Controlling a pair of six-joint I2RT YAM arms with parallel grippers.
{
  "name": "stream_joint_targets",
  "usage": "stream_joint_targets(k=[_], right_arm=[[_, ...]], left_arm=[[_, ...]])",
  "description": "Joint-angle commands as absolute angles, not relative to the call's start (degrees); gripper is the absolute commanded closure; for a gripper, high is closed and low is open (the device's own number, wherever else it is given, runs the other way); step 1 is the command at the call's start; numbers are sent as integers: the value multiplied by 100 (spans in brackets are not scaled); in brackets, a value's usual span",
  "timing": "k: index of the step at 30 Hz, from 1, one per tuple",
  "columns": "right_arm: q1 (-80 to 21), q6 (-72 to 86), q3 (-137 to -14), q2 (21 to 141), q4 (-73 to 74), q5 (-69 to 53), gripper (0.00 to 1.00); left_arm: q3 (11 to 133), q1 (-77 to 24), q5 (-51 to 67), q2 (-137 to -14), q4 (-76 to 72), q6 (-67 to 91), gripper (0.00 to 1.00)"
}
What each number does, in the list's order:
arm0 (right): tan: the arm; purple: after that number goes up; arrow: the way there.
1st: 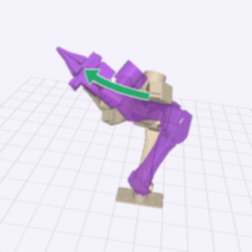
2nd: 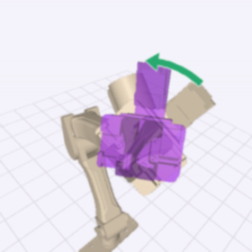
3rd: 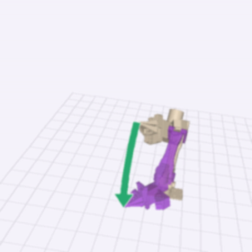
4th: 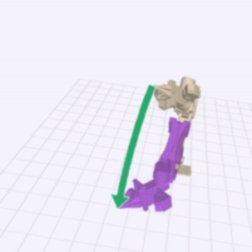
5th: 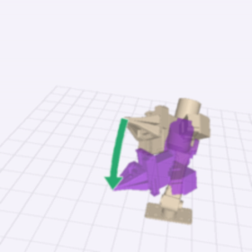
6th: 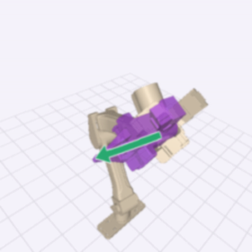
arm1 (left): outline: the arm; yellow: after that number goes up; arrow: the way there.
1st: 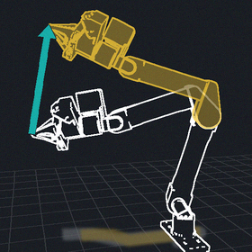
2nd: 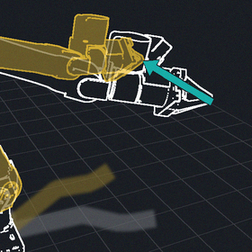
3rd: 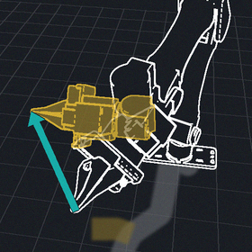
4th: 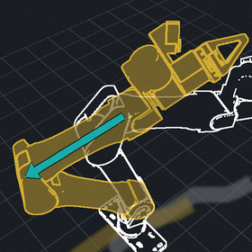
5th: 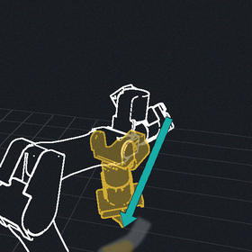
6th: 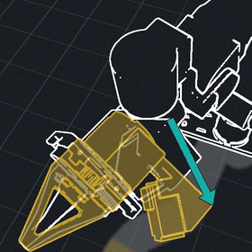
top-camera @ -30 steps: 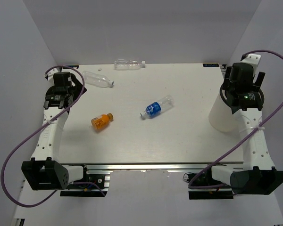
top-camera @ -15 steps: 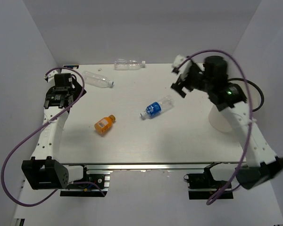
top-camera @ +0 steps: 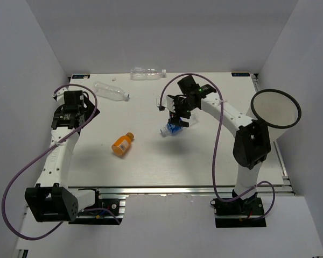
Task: Put the plastic bottles in the bin
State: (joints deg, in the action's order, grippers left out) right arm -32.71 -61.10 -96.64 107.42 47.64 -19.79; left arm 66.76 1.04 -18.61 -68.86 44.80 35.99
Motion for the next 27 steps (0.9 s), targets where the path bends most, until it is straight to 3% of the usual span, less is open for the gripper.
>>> stream_joint_targets(k=[1,8,13,15,18,19,20,23,25,27], right_arm=[[-3269,-6205,-9389,10897,4019,-1661,11],[-3287,-6047,-9660,11821,3753,-1793,11],[-3287,-5713,-9097,12023,2691,-1652,11],[-3296,-5468,-8939,12024,2270,-1530,15],[-3287,-5239,-9095,11919,2101,-1511,30],[-3287,-5082,-9192,11866,2101,-1538,39],[-3287,-4984,-9359,11787,2083,-1573,57],[-3278,-4510,-9597,11427,1925,-1468,79],[-3270,-4168,-9843,11067,1855,-1345,88],[-3173,-3430,-10193,10603,1854,-1423,90]], left_arm=[[6609,123,-1802,-6688,4500,3551,2],[6644,132,-1767,-6934,4693,3516,2],[6714,123,-1635,-7119,4632,3585,2],[6802,123,-1469,-7268,4580,3638,2],[6820,123,-1310,-7321,4491,3639,2],[6803,123,-1275,-7321,4456,3613,2],[6794,123,-1266,-7330,4439,3595,2],[6776,123,-1196,-7365,4482,3577,2],[6776,123,-1082,-7383,4544,3560,2],[6698,123,-985,-7348,4492,3516,2]])
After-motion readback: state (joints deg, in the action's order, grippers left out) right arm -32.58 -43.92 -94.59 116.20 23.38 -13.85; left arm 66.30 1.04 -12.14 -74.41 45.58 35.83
